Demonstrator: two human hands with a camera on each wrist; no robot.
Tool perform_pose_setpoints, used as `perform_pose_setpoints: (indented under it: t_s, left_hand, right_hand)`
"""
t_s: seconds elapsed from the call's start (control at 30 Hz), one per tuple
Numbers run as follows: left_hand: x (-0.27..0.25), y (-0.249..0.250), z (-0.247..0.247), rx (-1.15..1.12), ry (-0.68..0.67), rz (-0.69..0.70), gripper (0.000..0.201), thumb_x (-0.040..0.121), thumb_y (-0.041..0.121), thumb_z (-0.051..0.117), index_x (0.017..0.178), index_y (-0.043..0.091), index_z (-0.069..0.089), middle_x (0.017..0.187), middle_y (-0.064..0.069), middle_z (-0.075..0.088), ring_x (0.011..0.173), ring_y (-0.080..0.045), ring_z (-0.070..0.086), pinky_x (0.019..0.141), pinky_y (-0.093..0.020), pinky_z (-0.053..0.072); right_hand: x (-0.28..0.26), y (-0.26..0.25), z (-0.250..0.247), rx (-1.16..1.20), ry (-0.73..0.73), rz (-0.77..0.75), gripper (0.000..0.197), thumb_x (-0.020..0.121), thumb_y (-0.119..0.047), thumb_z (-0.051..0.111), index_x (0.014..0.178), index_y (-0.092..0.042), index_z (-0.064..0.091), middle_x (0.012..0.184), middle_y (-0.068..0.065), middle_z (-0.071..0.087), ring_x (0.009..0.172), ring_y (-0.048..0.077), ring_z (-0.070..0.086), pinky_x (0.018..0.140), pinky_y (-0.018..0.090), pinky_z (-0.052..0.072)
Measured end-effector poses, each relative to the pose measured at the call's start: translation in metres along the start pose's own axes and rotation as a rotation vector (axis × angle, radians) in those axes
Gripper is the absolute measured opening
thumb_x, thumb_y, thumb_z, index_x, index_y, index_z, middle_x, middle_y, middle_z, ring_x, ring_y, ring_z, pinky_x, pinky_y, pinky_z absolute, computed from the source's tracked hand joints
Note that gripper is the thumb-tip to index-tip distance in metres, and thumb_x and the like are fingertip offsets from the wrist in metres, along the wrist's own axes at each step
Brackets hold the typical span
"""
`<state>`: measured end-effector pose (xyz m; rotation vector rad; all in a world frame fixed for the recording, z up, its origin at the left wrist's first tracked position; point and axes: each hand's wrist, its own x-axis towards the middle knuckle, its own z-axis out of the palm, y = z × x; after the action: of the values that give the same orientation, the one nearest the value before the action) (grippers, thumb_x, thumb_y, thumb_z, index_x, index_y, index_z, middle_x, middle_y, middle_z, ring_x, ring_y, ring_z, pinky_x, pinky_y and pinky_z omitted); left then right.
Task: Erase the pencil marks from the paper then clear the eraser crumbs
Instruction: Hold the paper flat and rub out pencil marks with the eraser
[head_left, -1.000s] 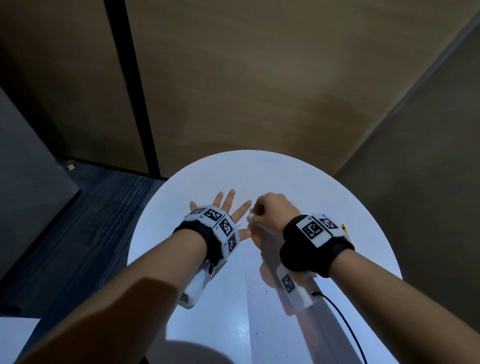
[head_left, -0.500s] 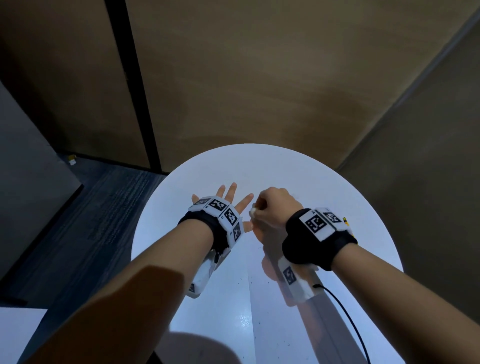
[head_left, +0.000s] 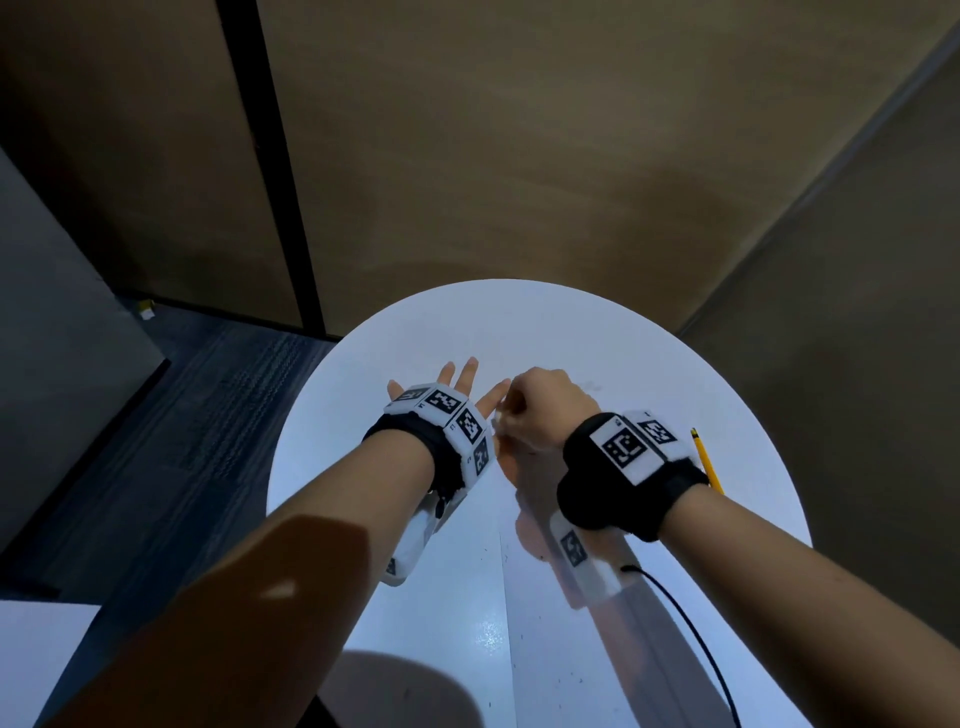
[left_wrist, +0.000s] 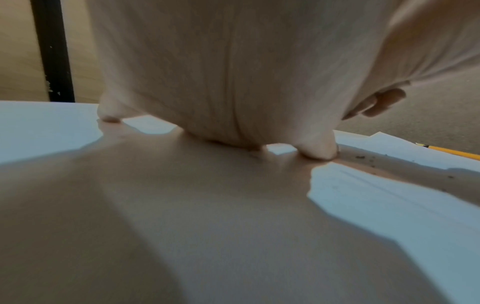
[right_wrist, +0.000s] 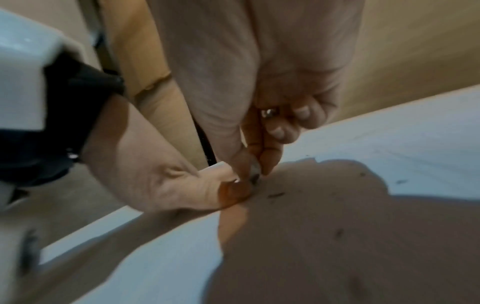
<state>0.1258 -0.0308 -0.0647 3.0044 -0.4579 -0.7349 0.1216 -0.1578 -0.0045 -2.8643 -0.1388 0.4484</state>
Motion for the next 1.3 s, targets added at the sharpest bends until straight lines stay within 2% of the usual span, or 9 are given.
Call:
perform_pose_setpoints:
  t_s: [0.17, 0.27, 0.43, 0.57, 0.7, 0.83, 1.03, 1.3]
  left_hand:
    - [-0.011, 0.001, -0.008, 0.017, -0.048, 0.025, 0.067, 0.092, 0.065, 0.021, 0.145, 0.046, -0.016, 0.155, 0.000, -0.027, 0.144, -0.027, -0.018, 0.105, -0.072, 0.007]
    - [-0.013, 0.001, -0.010, -0.010, -0.037, 0.025, 0.067, 0.093, 0.064, 0.021, 0.145, 0.045, -0.017, 0.155, 0.000, -0.027, 0.145, -0.026, -0.017, 0.106, -0.070, 0.006]
    - [-0.014, 0.001, -0.009, -0.082, -0.038, 0.015, 0.068, 0.089, 0.072, 0.018, 0.143, 0.049, -0.016, 0.155, 0.005, -0.026, 0.144, -0.021, -0.019, 0.108, -0.069, 0.001]
    - [-0.012, 0.001, -0.008, -0.074, -0.033, 0.010, 0.069, 0.088, 0.072, 0.018, 0.143, 0.049, -0.017, 0.155, 0.004, -0.027, 0.145, -0.022, -0.019, 0.107, -0.070, 0.001]
    - [-0.006, 0.001, -0.002, -0.070, -0.031, 0.005, 0.067, 0.087, 0.073, 0.015, 0.141, 0.051, -0.020, 0.154, 0.005, -0.029, 0.144, -0.023, -0.021, 0.104, -0.071, -0.001]
    - [-0.003, 0.000, 0.002, -0.070, -0.027, 0.023, 0.060, 0.088, 0.071, 0.012, 0.137, 0.058, -0.021, 0.154, 0.002, -0.029, 0.142, -0.032, -0.022, 0.101, -0.074, -0.001]
    - [-0.007, 0.008, -0.006, -0.076, -0.050, 0.017, 0.059, 0.090, 0.070, 0.017, 0.136, 0.060, -0.020, 0.153, 0.002, -0.031, 0.141, -0.038, -0.022, 0.100, -0.075, 0.001]
    - [0.000, 0.001, 0.005, -0.071, -0.032, -0.017, 0.066, 0.085, 0.075, 0.014, 0.138, 0.056, -0.021, 0.154, 0.009, -0.029, 0.143, -0.029, -0.022, 0.102, -0.073, -0.002]
  right_hand:
    - [0.004, 0.002, -0.006, -0.083, 0.060, 0.054, 0.023, 0.092, -0.025, 0.049, 0.103, -0.009, 0.062, 0.105, 0.009, 0.064, 0.093, 0.029, 0.061, 0.076, 0.032, 0.047]
    - [0.002, 0.002, -0.002, -0.043, 0.029, 0.031, 0.021, 0.091, -0.024, 0.050, 0.097, -0.008, 0.063, 0.101, 0.009, 0.065, 0.088, 0.027, 0.061, 0.072, 0.031, 0.047]
    - [0.003, 0.010, -0.010, -0.080, 0.087, 0.075, 0.024, 0.092, -0.024, 0.046, 0.104, -0.009, 0.061, 0.106, 0.009, 0.062, 0.094, 0.029, 0.060, 0.075, 0.031, 0.044]
    - [-0.002, 0.017, -0.003, 0.000, 0.027, 0.037, 0.020, 0.091, -0.029, 0.053, 0.096, -0.013, 0.062, 0.105, 0.007, 0.064, 0.094, 0.026, 0.060, 0.070, 0.029, 0.042]
    - [-0.003, 0.031, -0.008, 0.029, 0.101, 0.075, 0.017, 0.091, -0.027, 0.053, 0.095, -0.014, 0.062, 0.103, 0.006, 0.064, 0.093, 0.026, 0.059, 0.072, 0.030, 0.045]
    - [-0.004, 0.039, -0.010, 0.098, 0.082, 0.075, 0.009, 0.088, -0.023, 0.059, 0.085, -0.014, 0.060, 0.099, 0.006, 0.065, 0.085, 0.021, 0.057, 0.072, 0.029, 0.046]
    - [-0.004, 0.040, -0.007, 0.037, 0.085, 0.074, 0.019, 0.093, -0.025, 0.050, 0.099, -0.013, 0.062, 0.105, 0.006, 0.064, 0.095, 0.024, 0.059, 0.075, 0.032, 0.046]
    - [-0.006, 0.039, -0.009, 0.032, 0.086, 0.085, 0.017, 0.093, -0.023, 0.049, 0.100, -0.013, 0.061, 0.106, 0.006, 0.063, 0.096, 0.024, 0.058, 0.074, 0.032, 0.046]
